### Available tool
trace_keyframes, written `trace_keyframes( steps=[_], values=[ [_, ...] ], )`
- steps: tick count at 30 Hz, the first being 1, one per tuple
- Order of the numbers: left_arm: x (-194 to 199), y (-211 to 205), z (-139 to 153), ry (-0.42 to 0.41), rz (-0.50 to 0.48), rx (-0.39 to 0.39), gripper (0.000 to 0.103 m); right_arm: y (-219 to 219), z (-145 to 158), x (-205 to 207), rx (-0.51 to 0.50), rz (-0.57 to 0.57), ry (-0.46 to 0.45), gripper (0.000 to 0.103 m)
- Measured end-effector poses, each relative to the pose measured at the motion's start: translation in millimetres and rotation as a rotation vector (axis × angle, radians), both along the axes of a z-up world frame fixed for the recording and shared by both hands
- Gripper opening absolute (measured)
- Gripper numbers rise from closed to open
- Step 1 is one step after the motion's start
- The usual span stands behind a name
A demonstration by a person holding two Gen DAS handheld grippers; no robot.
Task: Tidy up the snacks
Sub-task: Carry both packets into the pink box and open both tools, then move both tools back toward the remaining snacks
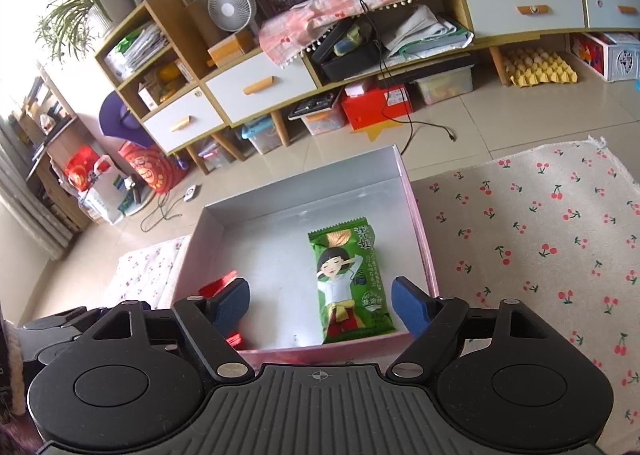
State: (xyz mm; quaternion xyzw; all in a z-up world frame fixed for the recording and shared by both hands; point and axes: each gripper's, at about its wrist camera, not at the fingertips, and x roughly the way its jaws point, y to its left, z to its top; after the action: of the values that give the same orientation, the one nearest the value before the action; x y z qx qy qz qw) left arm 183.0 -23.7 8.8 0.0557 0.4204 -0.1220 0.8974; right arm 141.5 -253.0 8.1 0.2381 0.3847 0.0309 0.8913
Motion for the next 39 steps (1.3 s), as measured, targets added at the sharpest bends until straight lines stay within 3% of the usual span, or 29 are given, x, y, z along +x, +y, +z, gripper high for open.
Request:
trace_keyframes(
  steps=[14, 16, 25, 39],
  values=[
    [-53, 21, 13, -0.017, -0.004, -0.02, 0.102, 18, 28, -52, -0.06, 0.03, 0.034, 0.085],
    [-61, 26, 13, -0.024, -0.004, -0.027, 0.102, 21, 29, -61, -0.073, 0.034, 0.034, 0.092],
    [-87, 53, -8, -0.01, 0.021, -0.069, 0.102, 22, 10, -101, -0.097, 0.012, 0.028, 0.093],
    [-123, 93, -34, -0.062, -0.07, 0.021, 0.102, 17, -24, -146, -0.219, 0.016, 0.038, 0.093]
  ],
)
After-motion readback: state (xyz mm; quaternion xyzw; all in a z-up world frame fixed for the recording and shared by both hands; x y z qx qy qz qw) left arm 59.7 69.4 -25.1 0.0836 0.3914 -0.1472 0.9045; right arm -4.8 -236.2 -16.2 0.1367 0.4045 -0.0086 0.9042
